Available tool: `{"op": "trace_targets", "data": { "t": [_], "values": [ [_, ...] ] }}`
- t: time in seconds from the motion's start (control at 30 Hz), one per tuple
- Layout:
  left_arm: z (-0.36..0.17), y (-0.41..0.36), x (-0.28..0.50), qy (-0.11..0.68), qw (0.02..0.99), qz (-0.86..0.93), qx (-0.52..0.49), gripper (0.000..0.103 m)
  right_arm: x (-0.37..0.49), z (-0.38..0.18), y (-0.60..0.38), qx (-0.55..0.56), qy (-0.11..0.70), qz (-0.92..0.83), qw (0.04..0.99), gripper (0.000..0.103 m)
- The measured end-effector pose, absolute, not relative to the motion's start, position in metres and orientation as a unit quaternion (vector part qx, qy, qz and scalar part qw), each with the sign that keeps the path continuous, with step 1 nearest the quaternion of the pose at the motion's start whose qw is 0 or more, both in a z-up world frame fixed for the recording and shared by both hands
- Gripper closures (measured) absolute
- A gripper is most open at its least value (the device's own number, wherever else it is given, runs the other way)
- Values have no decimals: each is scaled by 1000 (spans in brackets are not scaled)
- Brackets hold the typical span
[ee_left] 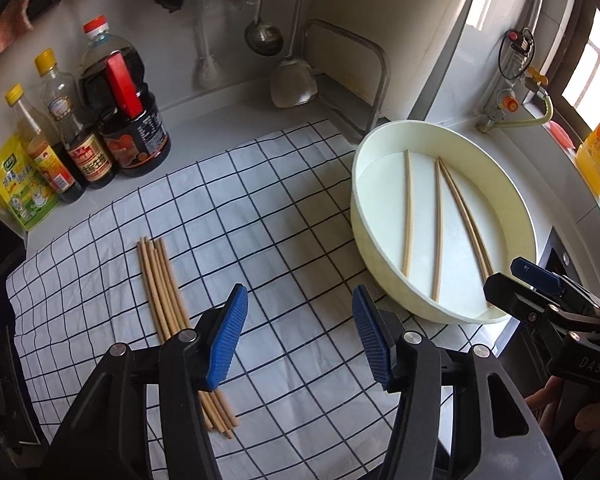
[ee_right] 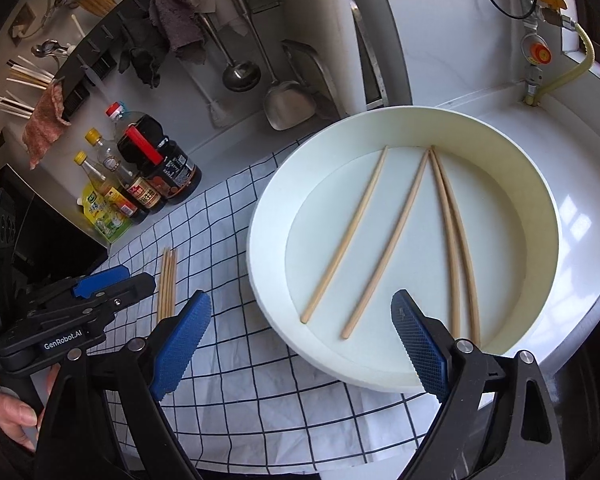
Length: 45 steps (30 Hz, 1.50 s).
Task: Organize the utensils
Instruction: 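Withdraw both open tools from the basin back to the chopstick bundle, then lower both tools to the bundle and separate single chopsticks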
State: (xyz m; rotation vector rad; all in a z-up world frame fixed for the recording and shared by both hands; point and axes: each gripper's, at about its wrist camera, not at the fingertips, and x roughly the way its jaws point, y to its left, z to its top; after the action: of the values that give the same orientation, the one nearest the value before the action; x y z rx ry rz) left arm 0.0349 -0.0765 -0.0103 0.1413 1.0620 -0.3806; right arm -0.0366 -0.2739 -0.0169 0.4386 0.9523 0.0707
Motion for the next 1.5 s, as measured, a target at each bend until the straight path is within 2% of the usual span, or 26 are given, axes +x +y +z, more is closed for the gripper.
{"op": "trace_targets", "data": {
  "t": [0.27,0.43,0.73,1.2,1.5],
  "values": [
    [-11,-26,27,503,850,-150,46,47,-31,-14,-235,214,465,72,856,16],
    [-17,7,26,509,851,-126,30,47,-25,-18,-200,188,485,98,849,16],
    [-45,65,25,532,843,-81,4,43,-15,-13,-147,123,463,96,873,16],
    [-95,111,30,559,827,-50,-16,42,19,-91,-69,63,556,126,819,16],
    [-115,122,33,573,818,-49,-21,40,36,-121,-52,33,573,86,815,16]
  ]
}}
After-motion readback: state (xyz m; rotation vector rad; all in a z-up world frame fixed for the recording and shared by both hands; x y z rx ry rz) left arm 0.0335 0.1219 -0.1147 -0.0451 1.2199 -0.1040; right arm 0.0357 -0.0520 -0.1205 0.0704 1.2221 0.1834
